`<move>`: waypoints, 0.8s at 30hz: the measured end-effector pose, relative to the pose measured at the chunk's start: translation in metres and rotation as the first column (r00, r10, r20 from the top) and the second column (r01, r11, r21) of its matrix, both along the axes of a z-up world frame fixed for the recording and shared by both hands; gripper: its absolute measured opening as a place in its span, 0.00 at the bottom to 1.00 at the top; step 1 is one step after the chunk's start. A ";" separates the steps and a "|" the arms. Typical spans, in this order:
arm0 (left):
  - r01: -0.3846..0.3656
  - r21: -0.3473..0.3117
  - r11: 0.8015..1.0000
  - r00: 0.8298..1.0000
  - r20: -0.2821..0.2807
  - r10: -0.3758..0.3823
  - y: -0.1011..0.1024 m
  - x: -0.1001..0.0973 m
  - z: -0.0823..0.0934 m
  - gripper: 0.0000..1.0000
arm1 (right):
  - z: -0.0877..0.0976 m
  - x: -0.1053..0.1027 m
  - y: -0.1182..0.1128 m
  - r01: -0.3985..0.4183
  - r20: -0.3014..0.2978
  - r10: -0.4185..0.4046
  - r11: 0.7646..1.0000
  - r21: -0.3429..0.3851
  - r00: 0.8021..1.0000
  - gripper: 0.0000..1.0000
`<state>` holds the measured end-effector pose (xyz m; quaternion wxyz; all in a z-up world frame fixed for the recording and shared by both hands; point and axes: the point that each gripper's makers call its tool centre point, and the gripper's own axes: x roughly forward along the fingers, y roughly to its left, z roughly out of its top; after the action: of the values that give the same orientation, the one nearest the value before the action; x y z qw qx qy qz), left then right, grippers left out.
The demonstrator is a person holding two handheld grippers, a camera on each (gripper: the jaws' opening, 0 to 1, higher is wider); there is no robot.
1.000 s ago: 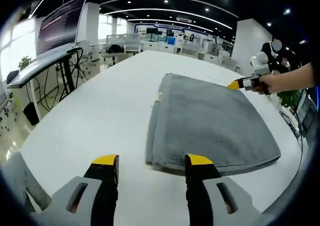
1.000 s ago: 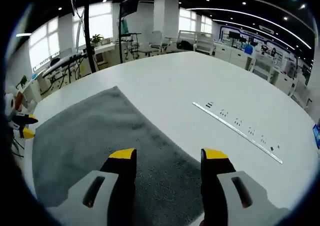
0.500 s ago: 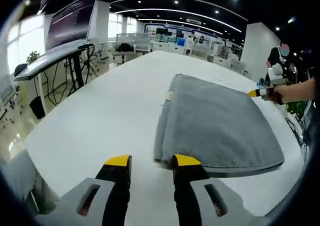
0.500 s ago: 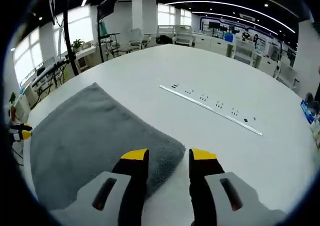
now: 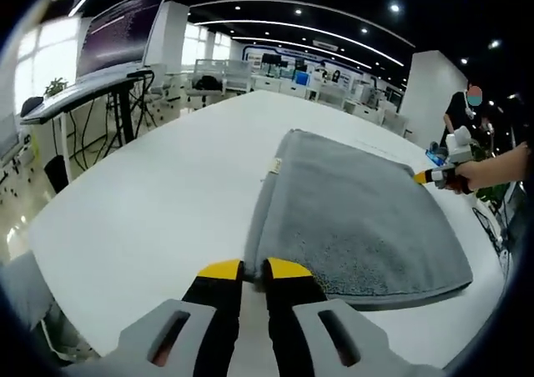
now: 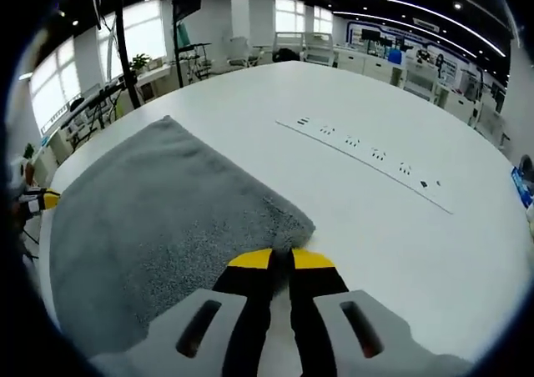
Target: Fold the towel on the table until its edges align and the towel forms a compact rectangular stack.
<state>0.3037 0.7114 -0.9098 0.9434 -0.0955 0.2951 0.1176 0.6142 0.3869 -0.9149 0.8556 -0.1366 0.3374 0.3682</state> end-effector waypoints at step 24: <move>0.415 0.218 0.883 0.897 -0.259 -0.357 -0.089 0.015 -0.003 0.06 | -0.003 0.007 -0.084 0.016 0.057 -0.013 0.999 -0.050 0.998 0.01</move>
<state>0.3191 0.6220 -0.9129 0.9150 0.1069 0.3882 -0.0252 0.6209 0.3032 -0.9180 0.8637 -0.1661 0.3232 0.3493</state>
